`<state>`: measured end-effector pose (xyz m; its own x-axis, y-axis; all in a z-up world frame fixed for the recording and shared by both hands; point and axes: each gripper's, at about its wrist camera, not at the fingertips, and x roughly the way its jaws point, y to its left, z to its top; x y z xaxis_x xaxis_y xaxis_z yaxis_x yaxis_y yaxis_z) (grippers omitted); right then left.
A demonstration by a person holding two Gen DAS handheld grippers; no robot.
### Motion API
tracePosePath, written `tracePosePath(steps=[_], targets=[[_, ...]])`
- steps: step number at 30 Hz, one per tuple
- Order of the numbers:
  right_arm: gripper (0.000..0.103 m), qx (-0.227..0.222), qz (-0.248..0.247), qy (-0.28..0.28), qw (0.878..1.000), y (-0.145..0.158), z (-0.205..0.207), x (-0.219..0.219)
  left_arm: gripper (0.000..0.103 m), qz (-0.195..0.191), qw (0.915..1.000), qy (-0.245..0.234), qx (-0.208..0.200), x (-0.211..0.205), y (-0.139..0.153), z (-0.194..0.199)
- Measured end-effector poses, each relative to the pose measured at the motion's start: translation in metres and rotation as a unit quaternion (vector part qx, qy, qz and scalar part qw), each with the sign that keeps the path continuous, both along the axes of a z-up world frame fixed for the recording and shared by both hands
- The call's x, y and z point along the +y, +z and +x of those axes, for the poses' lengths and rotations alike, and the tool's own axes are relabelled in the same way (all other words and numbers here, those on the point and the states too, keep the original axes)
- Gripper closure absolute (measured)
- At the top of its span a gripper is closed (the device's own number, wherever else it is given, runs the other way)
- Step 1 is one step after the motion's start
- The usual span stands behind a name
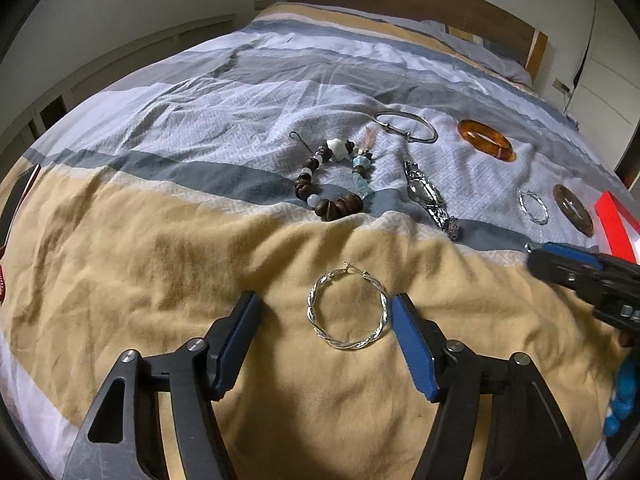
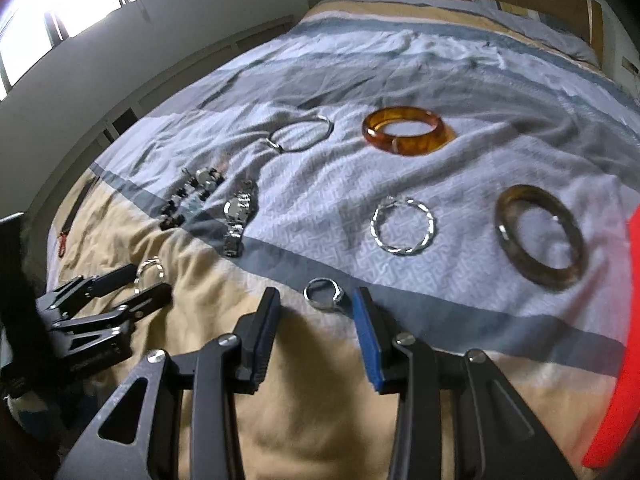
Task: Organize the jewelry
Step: 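Grasp the twisted silver hoop earring with the left tool while the right tool grasps a small ring, then carry earring and ring into the red box and open both tools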
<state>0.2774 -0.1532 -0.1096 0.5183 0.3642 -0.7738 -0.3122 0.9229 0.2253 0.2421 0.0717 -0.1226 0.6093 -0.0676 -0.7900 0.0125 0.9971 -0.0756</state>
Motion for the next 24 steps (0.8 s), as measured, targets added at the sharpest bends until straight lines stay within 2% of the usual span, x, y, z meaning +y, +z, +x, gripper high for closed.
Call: tracePosePath(steps=[3, 6, 8, 10, 17, 24], targets=[[0.067, -0.001, -0.007, -0.001, 1.0, -0.003, 0.004, 0.003, 0.042, -0.006, 1.0, 0.0, -0.003, 0.002, -0.001, -0.001], [0.068, -0.003, -0.016, 0.0, 1.0, -0.005, 0.004, 0.005, 0.05, -0.007, 1.0, -0.001, -0.005, 0.001, -0.001, -0.001], [0.073, -0.002, -0.019, 0.0, 1.0, -0.005, 0.003, 0.005, 0.057, -0.01, 0.9999, -0.004, -0.006, 0.001, 0.0, -0.002], [0.083, 0.001, -0.021, -0.001, 1.0, -0.006, 0.003, 0.004, 0.064, -0.012, 0.9999, -0.007, -0.006, 0.0, 0.0, -0.002], [0.084, -0.004, -0.021, -0.001, 1.0, 0.0, -0.004, 0.002, 0.064, -0.026, 0.9996, -0.008, -0.001, 0.002, 0.005, -0.007], [0.084, -0.028, -0.003, -0.007, 1.0, 0.034, -0.036, -0.012, 0.064, -0.028, 0.9995, -0.013, 0.002, -0.004, 0.023, -0.029]])
